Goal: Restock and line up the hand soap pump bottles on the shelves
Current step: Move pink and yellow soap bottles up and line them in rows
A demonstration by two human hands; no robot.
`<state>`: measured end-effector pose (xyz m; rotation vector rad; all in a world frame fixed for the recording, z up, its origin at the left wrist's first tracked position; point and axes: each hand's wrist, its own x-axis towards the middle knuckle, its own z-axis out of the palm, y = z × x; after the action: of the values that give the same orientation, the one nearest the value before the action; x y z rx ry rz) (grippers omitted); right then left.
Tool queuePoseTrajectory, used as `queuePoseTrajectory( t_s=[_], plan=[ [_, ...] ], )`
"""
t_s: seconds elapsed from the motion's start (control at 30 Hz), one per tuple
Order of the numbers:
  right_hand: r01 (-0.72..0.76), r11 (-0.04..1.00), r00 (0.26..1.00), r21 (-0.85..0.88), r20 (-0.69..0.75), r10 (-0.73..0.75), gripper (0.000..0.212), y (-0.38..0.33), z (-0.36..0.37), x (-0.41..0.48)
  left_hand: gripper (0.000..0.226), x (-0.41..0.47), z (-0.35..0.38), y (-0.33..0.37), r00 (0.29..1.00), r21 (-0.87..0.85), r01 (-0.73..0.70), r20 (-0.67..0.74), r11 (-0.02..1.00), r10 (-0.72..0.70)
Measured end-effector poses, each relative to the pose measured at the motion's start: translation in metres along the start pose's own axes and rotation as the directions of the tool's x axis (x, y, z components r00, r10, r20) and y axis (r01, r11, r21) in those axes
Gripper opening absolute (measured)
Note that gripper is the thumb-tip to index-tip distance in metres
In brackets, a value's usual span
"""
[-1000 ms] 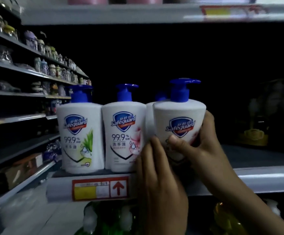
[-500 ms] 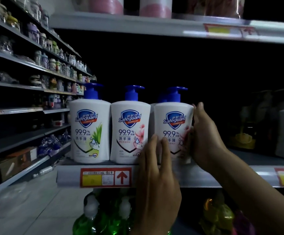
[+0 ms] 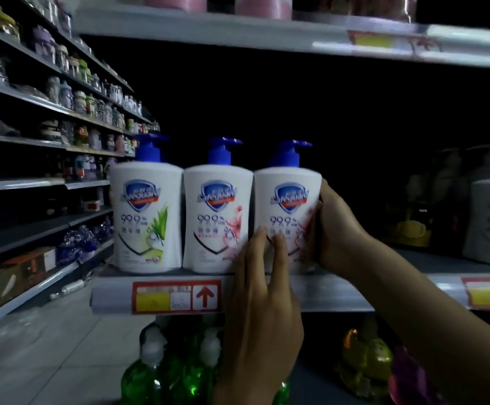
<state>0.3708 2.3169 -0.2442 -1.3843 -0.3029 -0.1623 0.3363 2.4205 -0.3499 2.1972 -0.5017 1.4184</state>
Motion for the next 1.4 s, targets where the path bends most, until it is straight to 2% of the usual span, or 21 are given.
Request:
queuePoseTrajectory(
  t_s=[0.07,0.1,0.13,0.2,0.27,0.33,0.43,0.5,0.57,0.6,0.63,0.7,0.73,0.77,0.83,0.9,0.97,1.03,1.13,1.23,1.4],
  plan=[
    [0.123,0.991,0.987,-0.048,-0.100,-0.127,0.049,-0.005,-0.002,-0.014,0.049,-0.004,-0.005,0.004,0.999,-0.088,-0.022,-0.034,0.996,0.019],
    [0.234,0.955,0.950,-0.184,-0.168,-0.265,0.040,-0.005,-0.008,-0.022,0.047,-0.008,-0.007,0.007,0.998,-0.134,-0.036,-0.058,0.990,0.029],
    [0.349,0.860,0.874,-0.371,-0.201,-0.442,0.031,-0.002,-0.016,-0.031,0.044,-0.011,-0.007,0.009,0.996,-0.165,-0.053,-0.076,0.985,0.041],
    [0.499,0.524,0.662,-0.690,-0.086,-0.744,0.023,0.018,-0.037,-0.056,0.040,-0.022,-0.002,0.015,0.993,-0.178,-0.097,-0.079,0.979,0.084],
    [0.535,0.251,0.544,-0.807,0.101,-0.833,0.017,0.051,-0.062,-0.087,0.032,-0.041,0.007,0.022,0.988,-0.181,-0.152,-0.046,0.972,0.146],
    [0.527,0.194,0.591,-0.827,0.193,-0.783,0.013,0.090,-0.089,-0.117,0.023,-0.066,0.017,0.026,0.971,-0.190,-0.214,0.063,0.958,0.229],
    [0.449,0.321,0.790,-0.834,0.204,-0.578,0.017,0.156,-0.130,-0.159,0.016,-0.104,0.029,0.026,0.872,-0.207,-0.241,0.383,0.948,0.306],
    [0.301,0.371,0.911,-0.879,0.150,-0.383,0.020,0.205,-0.159,-0.187,0.014,-0.123,0.042,0.028,0.750,-0.197,-0.183,0.605,0.963,0.267],
    [0.086,0.231,0.994,-0.969,0.098,0.043,0.024,0.256,-0.182,-0.212,0.013,-0.148,0.058,0.032,0.546,-0.115,-0.154,0.818,0.981,0.182],
    [0.010,0.091,0.932,-0.996,0.042,0.359,0.030,0.279,-0.191,-0.220,0.014,-0.166,0.068,0.033,0.417,-0.079,-0.153,0.899,0.985,0.137],
    [-0.013,-0.023,0.777,-1.000,-0.025,0.629,0.040,0.300,-0.200,-0.227,0.020,-0.185,0.077,0.031,0.279,-0.065,-0.154,0.954,0.986,0.107],
    [-0.049,-0.135,0.416,-0.990,-0.143,0.898,0.059,0.329,-0.213,-0.234,0.031,-0.219,0.094,0.026,-0.063,-0.047,-0.152,0.997,0.987,0.038],
    [-0.069,-0.168,0.361,-0.983,-0.182,0.915,0.063,0.336,-0.219,-0.234,0.031,-0.230,0.106,0.023,-0.183,-0.024,-0.132,0.983,0.991,-0.001],
    [-0.080,-0.191,0.392,-0.978,-0.207,0.896,0.062,0.341,-0.224,-0.230,0.027,-0.239,0.120,0.018,-0.246,0.018,-0.084,0.969,0.996,-0.038],
    [-0.228,-0.145,0.568,-0.963,-0.253,0.783,0.053,0.348,-0.234,-0.216,0.016,-0.253,0.150,0.012,-0.226,0.134,0.133,0.969,0.982,-0.102],
    [-0.413,0.029,0.685,-0.910,-0.289,0.669,0.046,0.353,-0.236,-0.196,0.020,-0.263,0.177,0.009,-0.112,0.192,0.398,0.981,0.897,-0.160],
    [-0.501,0.162,0.725,-0.850,-0.310,0.615,0.043,0.357,-0.231,-0.174,0.035,-0.267,0.195,0.009,-0.021,0.139,0.603,0.987,0.786,-0.158],
    [-0.541,0.259,0.744,-0.800,-0.311,0.592,0.043,0.365,-0.226,-0.159,0.044,-0.269,0.206,0.009,0.016,0.087,0.745,0.989,0.661,-0.147],
    [-0.556,0.342,0.747,-0.757,-0.275,0.606,0.056,0.375,-0.222,-0.151,0.049,-0.275,0.220,0.012,0.044,0.034,0.798,0.992,0.602,-0.116],
    [-0.554,0.435,0.748,-0.709,-0.195,0.635,0.081,0.379,-0.227,-0.152,0.063,-0.281,0.230,0.015,-0.013,0.093,0.762,0.992,0.641,-0.129],
    [-0.549,0.642,0.807,-0.535,-0.140,0.573,0.063,0.374,-0.239,-0.169,0.046,-0.282,0.227,0.011,0.102,0.016,0.846,0.976,0.533,-0.191]
  ],
)
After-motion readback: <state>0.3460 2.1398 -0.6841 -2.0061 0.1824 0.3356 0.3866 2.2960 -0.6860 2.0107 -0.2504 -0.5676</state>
